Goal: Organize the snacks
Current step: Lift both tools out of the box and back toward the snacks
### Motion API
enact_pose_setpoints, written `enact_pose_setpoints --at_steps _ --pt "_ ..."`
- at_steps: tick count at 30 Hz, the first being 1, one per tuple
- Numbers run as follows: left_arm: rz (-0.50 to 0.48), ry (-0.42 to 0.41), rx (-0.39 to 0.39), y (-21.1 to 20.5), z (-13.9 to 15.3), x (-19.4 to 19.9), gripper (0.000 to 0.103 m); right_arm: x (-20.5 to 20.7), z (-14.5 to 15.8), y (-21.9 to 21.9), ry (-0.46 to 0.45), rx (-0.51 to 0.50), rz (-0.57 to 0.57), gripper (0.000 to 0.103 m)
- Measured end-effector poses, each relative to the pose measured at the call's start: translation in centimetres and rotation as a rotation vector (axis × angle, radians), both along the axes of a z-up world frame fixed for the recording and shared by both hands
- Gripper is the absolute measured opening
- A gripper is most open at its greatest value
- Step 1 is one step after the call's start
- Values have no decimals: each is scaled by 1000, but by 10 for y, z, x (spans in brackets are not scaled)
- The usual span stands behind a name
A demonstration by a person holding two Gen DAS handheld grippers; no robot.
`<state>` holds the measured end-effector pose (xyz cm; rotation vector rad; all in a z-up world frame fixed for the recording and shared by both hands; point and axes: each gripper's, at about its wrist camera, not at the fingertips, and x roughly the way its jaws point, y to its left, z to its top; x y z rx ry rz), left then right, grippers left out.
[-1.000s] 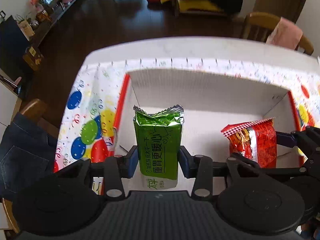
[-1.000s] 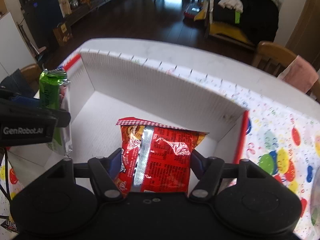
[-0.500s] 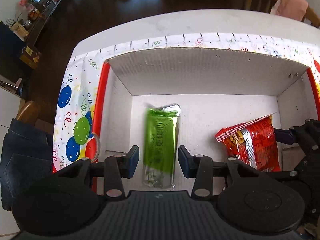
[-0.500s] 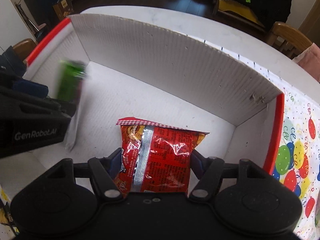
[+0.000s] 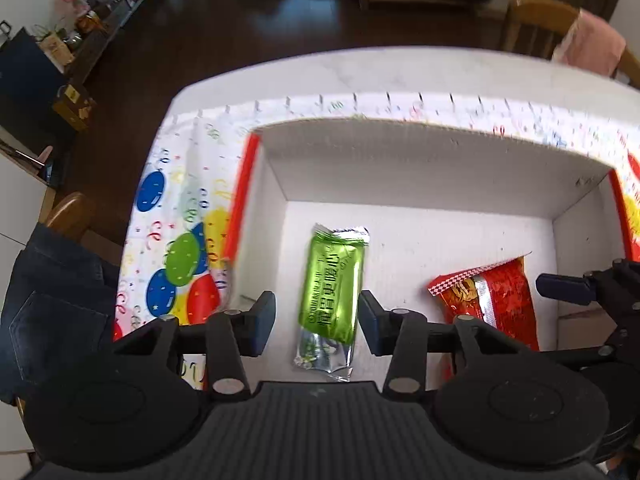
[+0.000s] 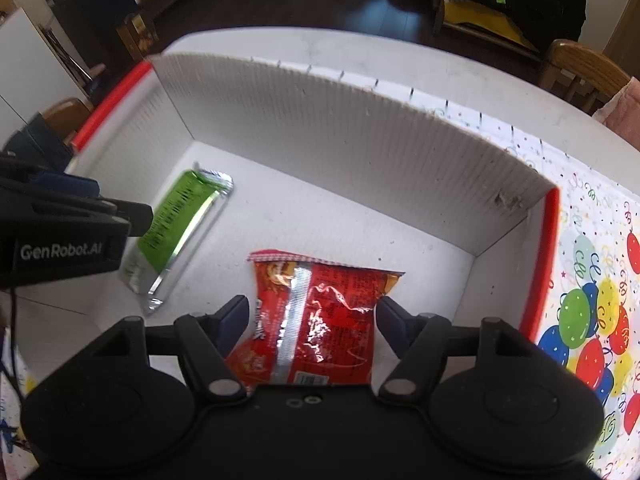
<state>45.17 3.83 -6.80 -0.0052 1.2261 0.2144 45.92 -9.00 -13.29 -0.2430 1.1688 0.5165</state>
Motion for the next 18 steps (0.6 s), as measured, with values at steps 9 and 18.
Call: enact_pose_setpoints --at_steps 9,18 --pt "-13 -157 -79 13 37 -46 51 -34 43 -22 -110 45 -90 77" --pt "-91 -288 -119 20 74 -102 56 -92 85 -37 -219 112 -192 86"
